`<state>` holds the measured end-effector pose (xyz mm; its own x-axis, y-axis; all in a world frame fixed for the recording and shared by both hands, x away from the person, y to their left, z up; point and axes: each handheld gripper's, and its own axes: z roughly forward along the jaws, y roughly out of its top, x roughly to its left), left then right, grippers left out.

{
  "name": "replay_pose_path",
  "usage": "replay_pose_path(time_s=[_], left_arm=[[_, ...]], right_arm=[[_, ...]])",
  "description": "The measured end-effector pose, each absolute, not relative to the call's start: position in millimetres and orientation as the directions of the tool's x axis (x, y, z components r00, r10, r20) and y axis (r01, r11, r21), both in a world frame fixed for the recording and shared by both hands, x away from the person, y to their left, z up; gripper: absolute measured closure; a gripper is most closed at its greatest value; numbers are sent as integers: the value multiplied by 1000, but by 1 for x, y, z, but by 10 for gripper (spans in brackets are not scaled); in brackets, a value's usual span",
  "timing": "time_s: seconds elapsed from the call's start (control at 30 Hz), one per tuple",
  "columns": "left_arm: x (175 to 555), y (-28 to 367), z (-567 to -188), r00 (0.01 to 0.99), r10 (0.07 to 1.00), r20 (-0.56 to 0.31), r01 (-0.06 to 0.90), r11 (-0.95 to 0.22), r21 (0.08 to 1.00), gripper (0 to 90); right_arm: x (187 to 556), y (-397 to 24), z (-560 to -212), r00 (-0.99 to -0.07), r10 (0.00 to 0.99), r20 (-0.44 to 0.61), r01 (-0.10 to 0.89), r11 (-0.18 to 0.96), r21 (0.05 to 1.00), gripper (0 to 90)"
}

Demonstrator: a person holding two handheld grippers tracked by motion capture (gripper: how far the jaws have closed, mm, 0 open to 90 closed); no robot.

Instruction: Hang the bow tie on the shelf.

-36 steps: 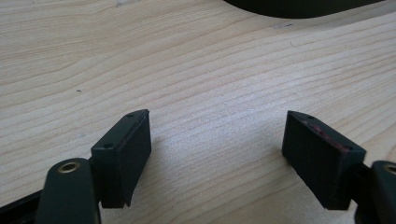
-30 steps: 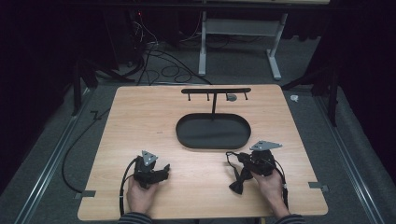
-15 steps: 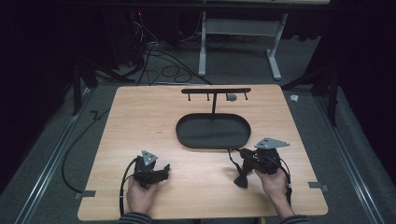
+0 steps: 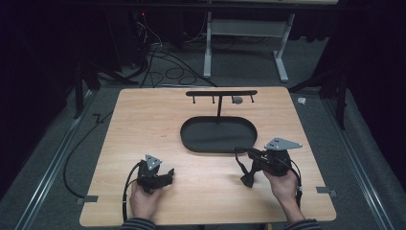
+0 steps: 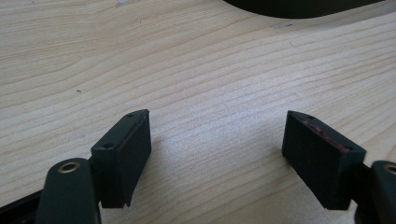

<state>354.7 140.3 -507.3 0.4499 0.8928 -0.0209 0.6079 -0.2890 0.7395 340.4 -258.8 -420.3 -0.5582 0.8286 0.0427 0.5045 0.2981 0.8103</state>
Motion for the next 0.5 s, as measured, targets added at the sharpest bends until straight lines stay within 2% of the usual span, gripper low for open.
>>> replay_pose_path(time_s=[0.5], left_arm=[[355,140,-507,451,893,-19,607,-291,739,242]], right_arm=[[345,-261,-403,-568,822,41,462,277,843,814]])
